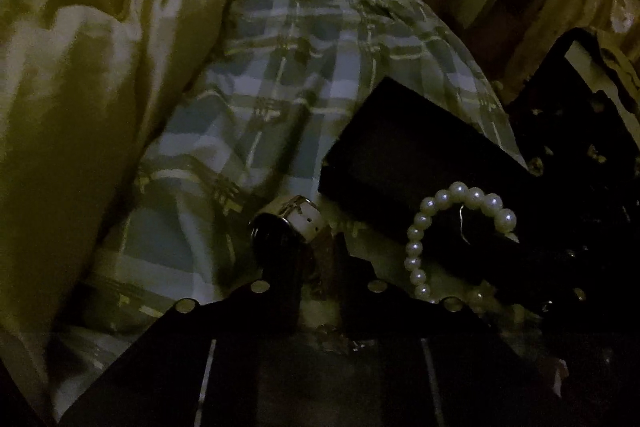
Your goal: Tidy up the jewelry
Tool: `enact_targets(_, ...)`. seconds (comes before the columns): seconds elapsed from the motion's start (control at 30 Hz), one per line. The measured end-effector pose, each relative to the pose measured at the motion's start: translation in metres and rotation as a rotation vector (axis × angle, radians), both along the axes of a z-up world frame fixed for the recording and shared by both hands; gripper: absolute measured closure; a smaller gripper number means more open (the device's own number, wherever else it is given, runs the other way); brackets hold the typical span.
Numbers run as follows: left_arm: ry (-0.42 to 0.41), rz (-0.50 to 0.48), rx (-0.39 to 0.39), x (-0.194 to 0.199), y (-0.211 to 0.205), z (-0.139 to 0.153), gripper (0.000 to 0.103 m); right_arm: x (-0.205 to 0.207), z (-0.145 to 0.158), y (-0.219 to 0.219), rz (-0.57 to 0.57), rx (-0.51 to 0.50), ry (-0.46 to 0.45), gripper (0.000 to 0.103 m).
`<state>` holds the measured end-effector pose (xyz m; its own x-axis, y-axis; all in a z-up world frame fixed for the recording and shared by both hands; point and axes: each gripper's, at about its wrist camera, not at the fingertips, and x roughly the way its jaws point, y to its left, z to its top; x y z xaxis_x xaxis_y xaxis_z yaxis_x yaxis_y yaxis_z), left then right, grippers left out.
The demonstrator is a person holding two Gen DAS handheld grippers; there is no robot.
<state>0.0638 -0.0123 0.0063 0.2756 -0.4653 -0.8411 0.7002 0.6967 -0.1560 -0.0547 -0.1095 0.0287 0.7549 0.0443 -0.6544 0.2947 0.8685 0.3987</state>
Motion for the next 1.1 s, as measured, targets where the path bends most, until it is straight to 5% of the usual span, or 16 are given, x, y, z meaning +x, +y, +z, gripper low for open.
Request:
enact_targets(0.43, 0.022, 0.074, -0.126, 0.015, 0.023, 0.027, 0.093, -0.006, 0.009, -0.007, -0.018, 0.006, -0.029, 0.093)
enact_targets(0.93, -0.049, -0.039, -0.227, -0.014, -0.014, 0.070, 0.093, -0.021, 0.027, -0.026, -0.092, -0.045, -0.049, 0.093)
enact_targets(1.1, 0.030, -0.051, -0.239, -0.007, -0.032, 0.058, 0.093, -0.025, 0.025, -0.044, -0.152, -0.054, -0.009, 0.093)
